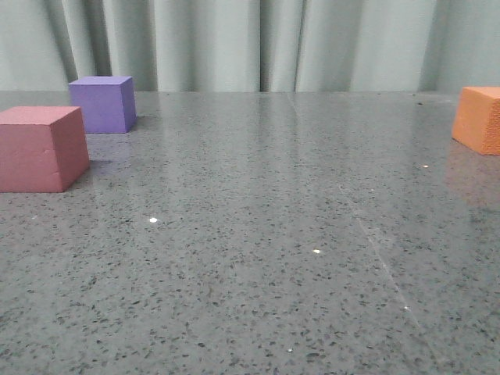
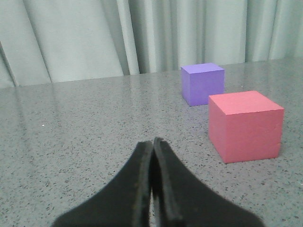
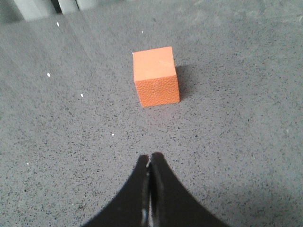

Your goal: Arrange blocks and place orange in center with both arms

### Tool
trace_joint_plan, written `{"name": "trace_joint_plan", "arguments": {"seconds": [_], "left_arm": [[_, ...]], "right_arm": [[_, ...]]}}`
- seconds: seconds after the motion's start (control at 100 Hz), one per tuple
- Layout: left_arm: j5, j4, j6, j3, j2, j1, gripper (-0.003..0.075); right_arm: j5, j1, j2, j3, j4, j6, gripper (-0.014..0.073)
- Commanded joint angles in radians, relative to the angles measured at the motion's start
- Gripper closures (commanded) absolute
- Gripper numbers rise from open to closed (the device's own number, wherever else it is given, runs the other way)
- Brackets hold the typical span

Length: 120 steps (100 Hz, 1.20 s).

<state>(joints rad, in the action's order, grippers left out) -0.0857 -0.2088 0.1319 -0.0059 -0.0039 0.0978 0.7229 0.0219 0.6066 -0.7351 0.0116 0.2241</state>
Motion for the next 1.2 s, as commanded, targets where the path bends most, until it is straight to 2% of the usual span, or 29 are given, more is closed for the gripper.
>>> {"name": "trace_joint_plan", "arguments": {"seconds": [0.0,0.19,0.28,0.33,0.4,0.51,0.52,0.59,0.75,1.19], "left_arm": [[0.074,-0.001,0.007,0.056,-0.032,0.009,0.0739],[0.074,-0.001,0.007,0.056,-0.032,0.009,0.0739],[0.074,-0.001,0.007,0.056,-0.032,0.009,0.0739],[0.074,-0.001,0.007,0.056,-0.032,0.009,0.0739],[0.074,-0.001,0.007,0.056,-0.032,0.009,0.0739],[0.074,-0.001,0.007,0.056,-0.032,0.009,0.0739],[0.074,-0.001,0.007,0.056,-0.032,0.009,0.0739],[0.074,-0.001,0.007,0.056,-0.032,0.009,0.0739],[0.074,-0.001,0.007,0.056,-0.032,0.009,0.0739],[0.074,-0.001,0.007,0.056,-0.032,0.009,0.0739]], "right_arm": [[-0.002,-0.003,0.113,-0.116,-0.003,-0.03,0.0661],[0.017,-0.003,0.249,-0.188,-0.003,-0.05,0.0654],[0.011,-0.003,0.281,-0.189,-0.003,-0.099,0.0572],[0.016,-0.003,0.288,-0.189,-0.003,-0.111,0.0483],[0.019,-0.003,0.293,-0.189,-0.003,-0.111,0.0301],[0.009,-0.003,0.294,-0.189,-0.003,-0.11,-0.0073],[0.007,-0.003,0.294,-0.189,-0.003,-0.11,-0.008],[-0.023,-0.003,0.294,-0.189,-0.003,-0.11,-0.0043],[-0.069,-0.004,0.332,-0.224,-0.003,-0.11,-0.0041],[0.018,-0.006,0.702,-0.588,-0.003,-0.182,-0.0041]]}}
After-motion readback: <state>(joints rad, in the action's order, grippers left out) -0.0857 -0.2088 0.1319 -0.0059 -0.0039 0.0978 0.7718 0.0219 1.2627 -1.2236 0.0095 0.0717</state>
